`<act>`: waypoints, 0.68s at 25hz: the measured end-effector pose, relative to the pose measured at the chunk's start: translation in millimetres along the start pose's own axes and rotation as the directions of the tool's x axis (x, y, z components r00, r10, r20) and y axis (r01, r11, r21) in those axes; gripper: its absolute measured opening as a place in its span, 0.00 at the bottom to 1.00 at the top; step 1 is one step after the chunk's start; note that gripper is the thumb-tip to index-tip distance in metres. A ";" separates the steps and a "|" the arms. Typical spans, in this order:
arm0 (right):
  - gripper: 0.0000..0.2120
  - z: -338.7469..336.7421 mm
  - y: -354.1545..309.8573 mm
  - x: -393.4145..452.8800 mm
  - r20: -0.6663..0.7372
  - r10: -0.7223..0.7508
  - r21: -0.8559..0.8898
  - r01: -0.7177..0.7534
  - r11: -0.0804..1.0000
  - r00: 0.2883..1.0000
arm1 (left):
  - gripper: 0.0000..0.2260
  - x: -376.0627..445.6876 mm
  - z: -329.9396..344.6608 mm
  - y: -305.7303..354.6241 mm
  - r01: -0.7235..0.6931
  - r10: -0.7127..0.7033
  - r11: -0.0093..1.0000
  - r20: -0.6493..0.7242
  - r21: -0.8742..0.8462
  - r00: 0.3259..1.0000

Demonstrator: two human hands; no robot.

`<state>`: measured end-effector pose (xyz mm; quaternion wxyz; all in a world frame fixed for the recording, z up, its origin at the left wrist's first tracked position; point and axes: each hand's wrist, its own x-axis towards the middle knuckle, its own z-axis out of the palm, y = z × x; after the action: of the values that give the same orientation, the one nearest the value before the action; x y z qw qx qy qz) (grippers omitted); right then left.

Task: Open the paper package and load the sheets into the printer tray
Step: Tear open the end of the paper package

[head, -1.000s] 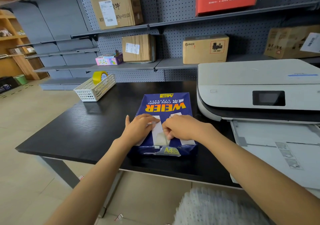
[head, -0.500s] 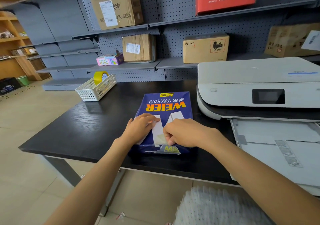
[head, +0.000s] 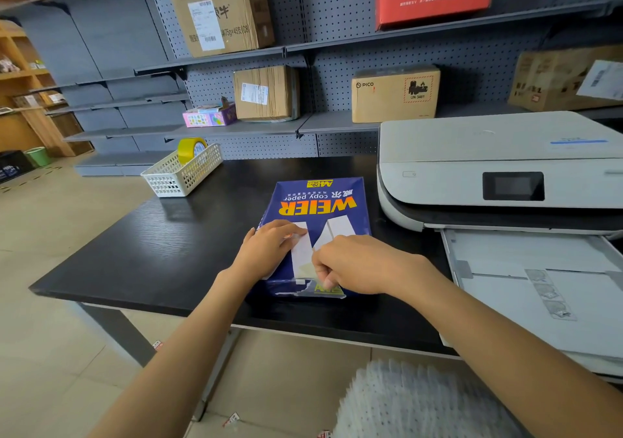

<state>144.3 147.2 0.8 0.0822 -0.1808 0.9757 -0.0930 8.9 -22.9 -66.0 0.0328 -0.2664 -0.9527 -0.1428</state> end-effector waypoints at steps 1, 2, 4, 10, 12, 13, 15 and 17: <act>0.04 0.4 -0.7 -2.1 -0.004 -0.001 -0.003 0.001 1.000 1.000 | 0.16 -0.6 -0.4 0.2 -0.007 0.007 1.000 -0.003 0.003 1.000; 0.05 0.5 -1.3 -3.9 -0.006 -0.002 -0.006 0.002 1.000 1.000 | 0.16 -1.6 -0.9 0.8 -0.016 0.016 1.000 -0.007 0.005 1.000; 0.06 -0.2 -2.2 -7.5 -0.014 -0.005 -0.014 0.004 1.000 1.000 | 0.16 -4.3 -1.6 2.4 -0.039 0.039 0.999 -0.040 0.005 0.998; 0.06 -3.5 -7.0 -14.7 -0.030 -0.028 -0.020 0.028 0.999 0.999 | 0.12 -17.5 -7.0 10.5 -0.140 0.145 0.989 -0.248 0.035 0.958; 0.07 -4.1 -7.5 -17.1 -0.038 -0.031 -0.015 0.031 0.999 0.999 | 0.11 -28.0 -7.5 18.1 -0.166 0.158 0.986 -0.296 -0.001 0.942; 0.07 -4.1 -7.8 -18.4 -0.041 -0.031 -0.009 0.031 0.999 0.999 | 0.10 -34.1 -7.2 22.9 -0.164 0.147 0.986 -0.306 -0.031 0.941; 0.09 -3.1 -8.1 -21.5 -0.049 -0.033 0.004 0.034 0.999 0.998 | 0.09 -44.6 -6.0 30.0 -0.143 0.111 0.986 -0.302 -0.085 0.947; 0.10 0.1 -8.6 -25.3 -0.069 -0.045 0.014 0.046 0.999 0.997 | 0.08 -52.0 -4.2 31.4 -0.132 0.092 0.984 -0.300 -0.118 0.950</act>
<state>170.5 148.6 5.7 0.0480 -0.1989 0.9728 -0.1083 69.6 -24.3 -61.2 0.1635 -0.2976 -0.9086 -0.2433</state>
